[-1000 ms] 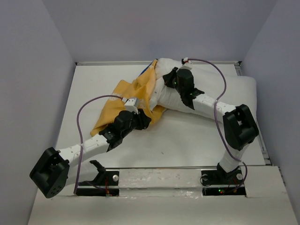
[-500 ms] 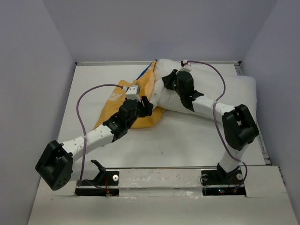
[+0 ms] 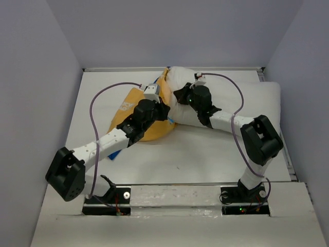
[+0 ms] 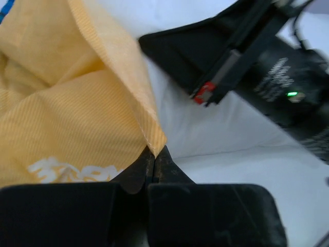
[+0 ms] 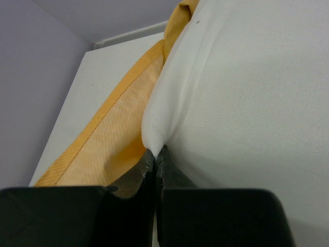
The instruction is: Put the pillow into the pillowcase
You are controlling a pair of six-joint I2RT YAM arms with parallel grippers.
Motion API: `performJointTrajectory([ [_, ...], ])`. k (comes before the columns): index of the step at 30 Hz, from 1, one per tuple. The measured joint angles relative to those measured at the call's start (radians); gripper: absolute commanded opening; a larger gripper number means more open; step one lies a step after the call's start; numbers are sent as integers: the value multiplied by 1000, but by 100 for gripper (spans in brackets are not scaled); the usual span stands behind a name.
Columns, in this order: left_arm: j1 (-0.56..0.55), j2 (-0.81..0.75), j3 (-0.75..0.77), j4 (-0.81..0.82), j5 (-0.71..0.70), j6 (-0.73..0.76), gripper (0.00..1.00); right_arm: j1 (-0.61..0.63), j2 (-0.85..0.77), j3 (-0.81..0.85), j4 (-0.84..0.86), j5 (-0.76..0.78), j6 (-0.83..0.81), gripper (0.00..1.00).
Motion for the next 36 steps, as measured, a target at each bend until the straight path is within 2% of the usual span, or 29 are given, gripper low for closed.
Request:
performJointTrajectory([
  [9,-14,-196,31,-19,252,-106,0,9,20,-47,137,-114,66,0],
  [13,-14,-179,31,-8,304,-146,0,11,15,-92,209,-187,116,0],
  [16,-11,-134,31,0,315,-153,2,13,-26,-186,263,-234,148,0],
  [20,17,-59,35,12,335,-142,42,38,-163,-348,299,-289,185,0],
  [21,24,-45,39,12,341,-150,67,53,-204,-383,298,-300,188,0],
  [22,30,-33,42,12,346,-143,75,65,-229,-405,299,-309,189,0],
  [24,40,-32,51,4,348,-132,85,82,-249,-438,303,-317,190,0],
  [30,79,-143,90,-102,282,-82,86,98,-253,-487,301,-332,184,0],
  [33,185,-220,90,-140,240,-75,83,98,-254,-487,302,-333,181,0],
  [36,259,-208,90,-168,193,-63,80,98,-272,-487,282,-332,164,0],
])
